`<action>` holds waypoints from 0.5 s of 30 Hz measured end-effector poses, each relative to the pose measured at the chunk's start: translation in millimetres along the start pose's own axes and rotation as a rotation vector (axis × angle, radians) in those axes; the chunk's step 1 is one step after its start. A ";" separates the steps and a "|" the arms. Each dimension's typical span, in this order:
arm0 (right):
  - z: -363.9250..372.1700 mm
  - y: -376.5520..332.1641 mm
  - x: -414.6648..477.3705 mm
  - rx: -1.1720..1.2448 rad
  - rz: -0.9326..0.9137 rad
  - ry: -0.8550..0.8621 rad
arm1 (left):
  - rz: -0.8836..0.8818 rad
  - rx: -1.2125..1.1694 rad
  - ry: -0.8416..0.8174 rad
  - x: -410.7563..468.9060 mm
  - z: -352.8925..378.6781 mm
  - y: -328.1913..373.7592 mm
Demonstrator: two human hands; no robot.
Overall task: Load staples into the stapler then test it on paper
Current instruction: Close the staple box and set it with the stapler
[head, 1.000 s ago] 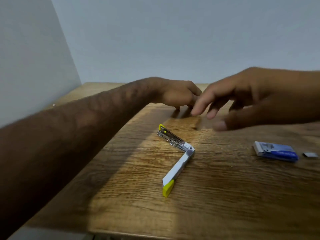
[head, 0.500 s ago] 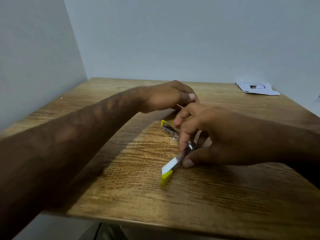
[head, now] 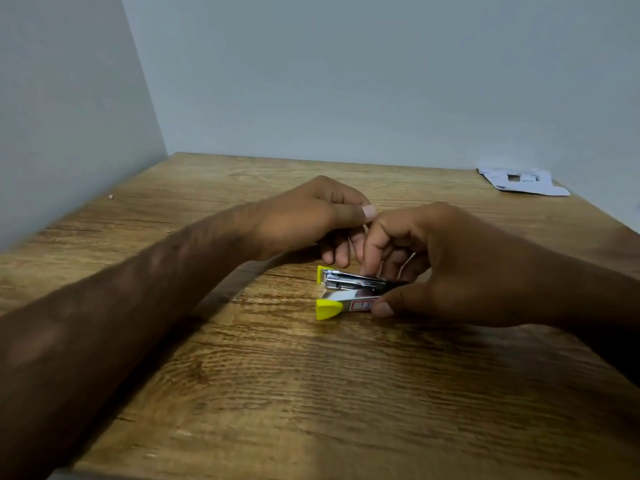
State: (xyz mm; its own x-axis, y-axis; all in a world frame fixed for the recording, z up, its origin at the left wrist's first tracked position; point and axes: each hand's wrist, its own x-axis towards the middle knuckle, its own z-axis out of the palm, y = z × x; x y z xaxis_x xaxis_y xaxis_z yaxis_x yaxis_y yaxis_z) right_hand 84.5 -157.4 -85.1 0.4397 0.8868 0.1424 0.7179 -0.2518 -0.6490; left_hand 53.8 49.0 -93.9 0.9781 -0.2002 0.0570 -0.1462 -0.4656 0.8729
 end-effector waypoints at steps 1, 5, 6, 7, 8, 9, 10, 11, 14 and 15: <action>0.9 1.1 0.0 -0.004 0.001 0.009 | -0.002 0.007 -0.008 -1.2 1.2 -0.2; 3.7 7.0 -1.4 -0.023 0.000 0.031 | 0.002 0.052 -0.070 -6.2 3.8 -0.9; 4.6 8.1 -1.8 -0.022 0.006 0.037 | -0.001 0.061 -0.079 -6.9 4.5 -0.4; 5.3 8.7 -2.3 -0.021 0.016 0.046 | -0.001 0.070 -0.083 -7.4 5.3 0.6; 6.0 9.2 -2.9 -0.019 0.023 0.057 | -0.003 0.075 -0.083 -7.9 6.2 1.9; 6.2 9.0 -3.7 -0.020 0.026 0.065 | -0.007 0.077 -0.083 -8.7 7.0 3.5; 5.6 8.4 -4.6 -0.029 0.031 0.062 | -0.011 0.079 -0.087 -9.8 7.4 6.0; 4.2 7.6 -5.8 -0.037 0.042 0.049 | -0.015 0.086 -0.090 -11.9 6.5 8.9; -2.2 6.4 -10.0 -0.021 0.061 0.003 | -0.034 0.117 -0.110 -15.1 3.9 16.1; -3.3 5.5 -11.2 -0.021 0.062 -0.009 | -0.040 0.126 -0.105 -15.2 3.6 17.4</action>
State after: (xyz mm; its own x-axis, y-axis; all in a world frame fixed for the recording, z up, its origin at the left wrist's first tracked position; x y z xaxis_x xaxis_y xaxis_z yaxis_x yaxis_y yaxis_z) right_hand 85.2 -170.0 -87.8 0.4786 0.8728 0.0955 0.7006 -0.3141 -0.6407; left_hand 35.8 40.8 -81.3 0.9637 -0.2650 -0.0328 -0.1315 -0.5782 0.8052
